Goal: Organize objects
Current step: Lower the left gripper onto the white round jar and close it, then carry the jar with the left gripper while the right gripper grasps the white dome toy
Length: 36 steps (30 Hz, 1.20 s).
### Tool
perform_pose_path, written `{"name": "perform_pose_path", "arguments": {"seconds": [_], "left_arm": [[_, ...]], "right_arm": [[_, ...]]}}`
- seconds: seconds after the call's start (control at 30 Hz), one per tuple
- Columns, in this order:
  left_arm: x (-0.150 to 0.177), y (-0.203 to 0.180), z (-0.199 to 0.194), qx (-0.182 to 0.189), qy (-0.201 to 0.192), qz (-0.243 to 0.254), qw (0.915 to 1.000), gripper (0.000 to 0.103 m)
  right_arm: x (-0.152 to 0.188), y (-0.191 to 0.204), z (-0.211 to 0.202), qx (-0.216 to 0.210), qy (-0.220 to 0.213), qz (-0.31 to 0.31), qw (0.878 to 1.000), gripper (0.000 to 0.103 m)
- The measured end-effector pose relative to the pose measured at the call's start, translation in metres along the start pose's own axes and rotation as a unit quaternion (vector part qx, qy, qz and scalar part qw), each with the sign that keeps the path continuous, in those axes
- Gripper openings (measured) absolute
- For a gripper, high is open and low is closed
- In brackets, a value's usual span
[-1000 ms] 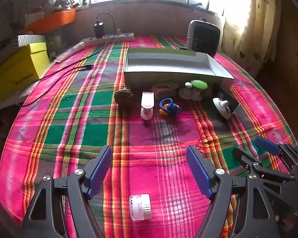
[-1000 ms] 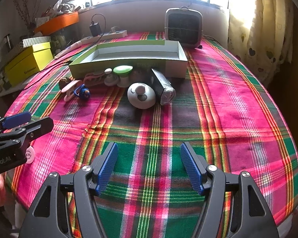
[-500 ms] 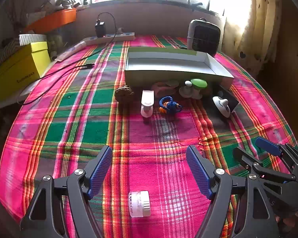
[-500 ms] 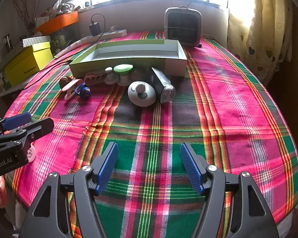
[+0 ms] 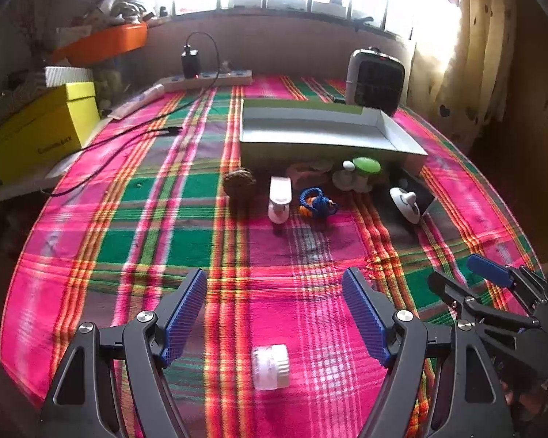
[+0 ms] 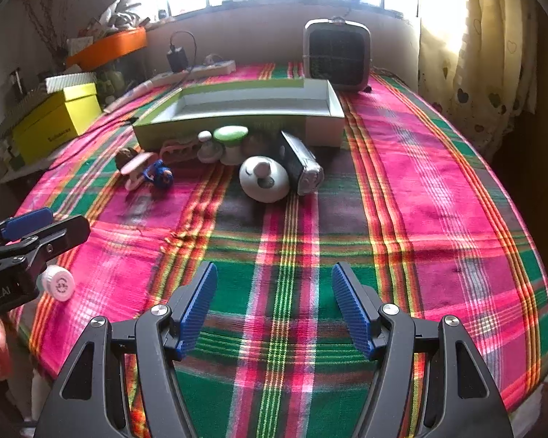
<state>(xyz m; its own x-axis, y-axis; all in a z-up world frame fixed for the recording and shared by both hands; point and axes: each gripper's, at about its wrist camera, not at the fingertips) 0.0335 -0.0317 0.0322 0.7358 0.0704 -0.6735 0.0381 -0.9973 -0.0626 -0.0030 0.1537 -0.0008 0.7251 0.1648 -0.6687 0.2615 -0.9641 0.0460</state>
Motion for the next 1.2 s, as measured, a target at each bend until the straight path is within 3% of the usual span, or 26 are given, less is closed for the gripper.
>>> {"name": "perform_pose_path", "arguments": {"seconds": [0.23,0.4,0.7,1.0,1.07,1.2], "left_arm": [[0.008,0.015,-0.014,0.023,-0.012,-0.001,0.9997,0.072],[0.018,0.017,-0.019,0.025,-0.006,0.006,0.9996,0.068],[0.038,0.015,-0.015,0.024,0.01,0.017,0.9995,0.063],[0.043,0.012,-0.004,0.021,0.03,0.016,0.9992,0.04],[0.043,0.012,-0.001,0.019,0.033,0.016,0.9992,0.029],[0.041,0.01,0.003,0.016,0.034,0.02,0.9991,0.021]], "right_arm": [[-0.001,0.007,-0.008,-0.017,-0.014,-0.006,1.0,0.066],[0.001,0.014,-0.018,-0.031,-0.035,-0.021,0.999,0.066],[0.004,0.015,-0.019,-0.032,-0.038,-0.019,0.999,0.066],[0.006,0.013,-0.018,-0.033,-0.034,-0.017,0.999,0.066],[0.005,0.012,-0.016,-0.031,-0.032,-0.015,0.999,0.066],[0.005,0.011,-0.014,-0.029,-0.031,-0.012,0.999,0.066]]}}
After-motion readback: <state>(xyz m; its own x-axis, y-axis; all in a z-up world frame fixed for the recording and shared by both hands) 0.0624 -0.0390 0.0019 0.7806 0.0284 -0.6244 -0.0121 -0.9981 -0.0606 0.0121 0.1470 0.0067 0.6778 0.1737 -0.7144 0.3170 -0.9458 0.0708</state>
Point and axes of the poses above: each gripper's, at about its wrist camera, not at the fingertips, and z roughly the way its jaws point, y to its left, x to its underside, and after that the axes turned 1 degree about y, right-handed
